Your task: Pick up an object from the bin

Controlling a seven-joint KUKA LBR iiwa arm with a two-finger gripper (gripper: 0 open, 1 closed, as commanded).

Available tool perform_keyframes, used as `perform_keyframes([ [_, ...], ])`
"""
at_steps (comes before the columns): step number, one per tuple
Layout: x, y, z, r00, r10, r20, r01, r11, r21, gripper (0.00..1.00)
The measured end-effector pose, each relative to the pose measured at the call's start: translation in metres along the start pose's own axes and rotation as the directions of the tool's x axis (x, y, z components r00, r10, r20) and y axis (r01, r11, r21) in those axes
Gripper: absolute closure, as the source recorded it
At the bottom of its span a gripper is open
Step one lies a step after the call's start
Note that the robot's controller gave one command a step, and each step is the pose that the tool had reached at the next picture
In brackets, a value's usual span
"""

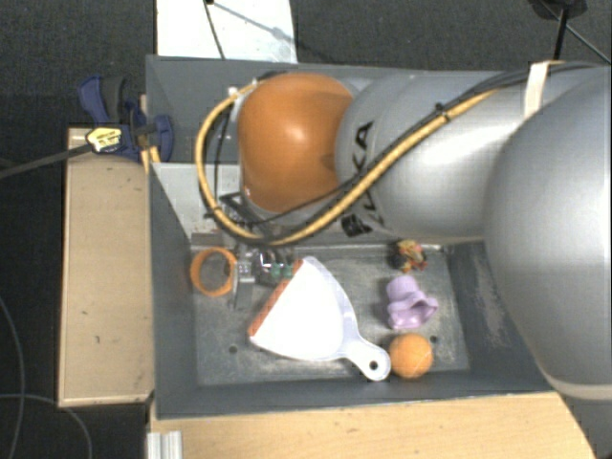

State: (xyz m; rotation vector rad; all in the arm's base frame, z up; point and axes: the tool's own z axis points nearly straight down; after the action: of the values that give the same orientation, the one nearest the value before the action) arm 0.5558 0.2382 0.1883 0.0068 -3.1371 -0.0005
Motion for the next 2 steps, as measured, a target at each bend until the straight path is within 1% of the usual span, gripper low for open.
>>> perform_keyframes([
  [1,-0.002,-0.002,-0.005,1.0,0.007,0.007,-0.007,1.0,-0.002,0.0],
  [2,-0.013,0.004,0.064,0.99,-0.144,0.01,0.144,0.99,-0.001,0.0],
])
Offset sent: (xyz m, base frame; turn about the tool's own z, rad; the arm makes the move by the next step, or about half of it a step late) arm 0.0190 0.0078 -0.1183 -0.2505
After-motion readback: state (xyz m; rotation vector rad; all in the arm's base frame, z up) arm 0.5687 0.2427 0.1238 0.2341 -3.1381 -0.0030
